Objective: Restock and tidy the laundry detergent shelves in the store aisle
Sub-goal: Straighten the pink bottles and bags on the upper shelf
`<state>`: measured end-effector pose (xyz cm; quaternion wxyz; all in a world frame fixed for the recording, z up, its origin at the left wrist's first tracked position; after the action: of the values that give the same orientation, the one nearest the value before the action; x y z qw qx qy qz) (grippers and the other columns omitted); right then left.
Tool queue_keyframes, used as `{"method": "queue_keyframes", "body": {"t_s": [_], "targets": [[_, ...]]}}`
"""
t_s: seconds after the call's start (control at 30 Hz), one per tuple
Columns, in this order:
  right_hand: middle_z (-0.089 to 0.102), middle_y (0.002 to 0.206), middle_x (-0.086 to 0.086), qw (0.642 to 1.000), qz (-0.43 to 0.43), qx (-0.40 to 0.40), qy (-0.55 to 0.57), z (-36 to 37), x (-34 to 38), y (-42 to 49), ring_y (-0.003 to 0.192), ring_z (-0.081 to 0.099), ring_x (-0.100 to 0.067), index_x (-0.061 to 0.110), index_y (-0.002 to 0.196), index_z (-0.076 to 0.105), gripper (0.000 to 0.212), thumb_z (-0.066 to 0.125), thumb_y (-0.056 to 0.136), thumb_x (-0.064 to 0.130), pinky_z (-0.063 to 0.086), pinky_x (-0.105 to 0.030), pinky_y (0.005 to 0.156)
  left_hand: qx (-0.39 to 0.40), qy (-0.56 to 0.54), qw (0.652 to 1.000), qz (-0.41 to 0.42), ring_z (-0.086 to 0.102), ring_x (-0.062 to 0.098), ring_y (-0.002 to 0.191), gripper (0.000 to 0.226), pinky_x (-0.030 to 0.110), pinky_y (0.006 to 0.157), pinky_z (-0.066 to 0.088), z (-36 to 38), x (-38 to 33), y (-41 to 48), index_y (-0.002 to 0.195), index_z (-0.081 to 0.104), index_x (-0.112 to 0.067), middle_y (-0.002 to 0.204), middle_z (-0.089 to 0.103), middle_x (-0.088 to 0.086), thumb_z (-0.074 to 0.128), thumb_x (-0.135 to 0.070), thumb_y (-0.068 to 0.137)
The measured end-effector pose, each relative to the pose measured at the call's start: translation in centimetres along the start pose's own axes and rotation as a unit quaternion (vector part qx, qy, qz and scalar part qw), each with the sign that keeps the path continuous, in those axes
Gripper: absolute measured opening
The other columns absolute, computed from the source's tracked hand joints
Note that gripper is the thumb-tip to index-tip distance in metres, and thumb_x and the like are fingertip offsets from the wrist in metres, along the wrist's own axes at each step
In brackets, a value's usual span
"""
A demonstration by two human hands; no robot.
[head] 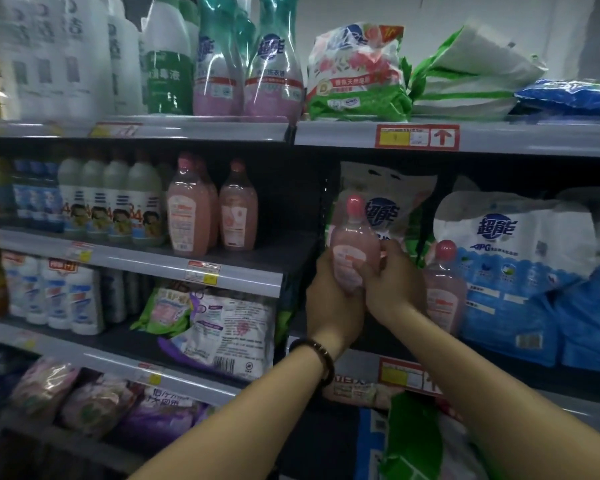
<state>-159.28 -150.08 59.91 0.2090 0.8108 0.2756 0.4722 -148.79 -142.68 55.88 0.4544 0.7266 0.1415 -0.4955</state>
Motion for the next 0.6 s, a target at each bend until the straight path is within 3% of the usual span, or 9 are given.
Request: {"method": "queue_keyframes", "body": {"t_s": [0.1, 0.2, 0.33, 0.47, 0.6], "targets": [[0.067, 0.118, 0.002, 0.999, -0.019, -0.01, 0.045, -0.3, 3.0, 0.1, 0.105, 0.065, -0.021, 0.029, 0.125, 0.055, 0.028, 0.065, 0.1, 0.037, 0.056, -0.038, 0.085, -0.025, -0.016, 0.999, 0.024, 0.065, 0.006, 0.107, 0.048, 0.03, 0.094, 0.058, -2.1, -2.1, 0.9, 0.137, 0.045, -0.04, 0.12, 0.065, -0.013, 0.069, -0.035, 0.096], [0.067, 0.113, 0.008, 0.992, -0.036, 0.022, 0.119, 0.2, 6.0, -0.1, 0.101, 0.065, -0.013, 0.026, 0.128, 0.055, 0.03, 0.067, 0.101, 0.027, 0.053, -0.024, 0.078, -0.037, -0.011, 0.998, 0.053, 0.063, 0.001, 0.107, 0.052, 0.026, 0.095, 0.055, -4.8, -3.0, 1.5, 0.135, 0.043, -0.043, 0.118, 0.062, -0.015, 0.072, -0.028, 0.095], [0.071, 0.106, 0.008, 0.992, -0.051, 0.025, 0.117, 2.6, 8.7, 0.1, 0.098, 0.07, -0.017, 0.031, 0.122, 0.056, 0.027, 0.069, 0.099, 0.028, 0.061, -0.043, 0.086, -0.07, 0.017, 0.996, 0.058, 0.063, 0.006, 0.108, 0.056, 0.019, 0.09, 0.053, -8.6, -3.2, 2.7, 0.14, 0.046, -0.031, 0.121, 0.064, -0.011, 0.076, -0.033, 0.092], [0.072, 0.106, 0.005, 0.986, -0.047, 0.048, 0.155, 5.5, 11.1, 0.2, 0.097, 0.072, -0.02, 0.031, 0.117, 0.054, 0.022, 0.068, 0.099, 0.03, 0.063, -0.046, 0.086, -0.081, 0.065, 0.993, 0.047, 0.065, 0.019, 0.117, 0.061, 0.043, 0.102, 0.057, -11.7, -2.4, 4.4, 0.14, 0.044, -0.035, 0.128, 0.066, -0.001, 0.077, -0.035, 0.088], [0.07, 0.107, 0.0, 0.987, -0.032, 0.049, 0.147, 8.4, 12.6, 0.5, 0.097, 0.069, -0.023, 0.027, 0.111, 0.055, 0.022, 0.068, 0.098, 0.038, 0.061, -0.048, 0.086, -0.057, 0.173, 0.983, -0.007, 0.056, 0.036, 0.127, 0.089, 0.055, 0.107, 0.051, -13.8, -0.6, 6.0, 0.155, 0.017, -0.047, 0.139, 0.059, 0.011, 0.065, -0.051, 0.08]]}}
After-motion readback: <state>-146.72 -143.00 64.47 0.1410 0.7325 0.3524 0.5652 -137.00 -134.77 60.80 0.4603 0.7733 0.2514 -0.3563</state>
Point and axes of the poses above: each hand's wrist, its own y-axis towards the middle knuckle, its own z-axis out of the palm, x = y × z, the point moved 7 cm from there along y, towards the middle knuckle
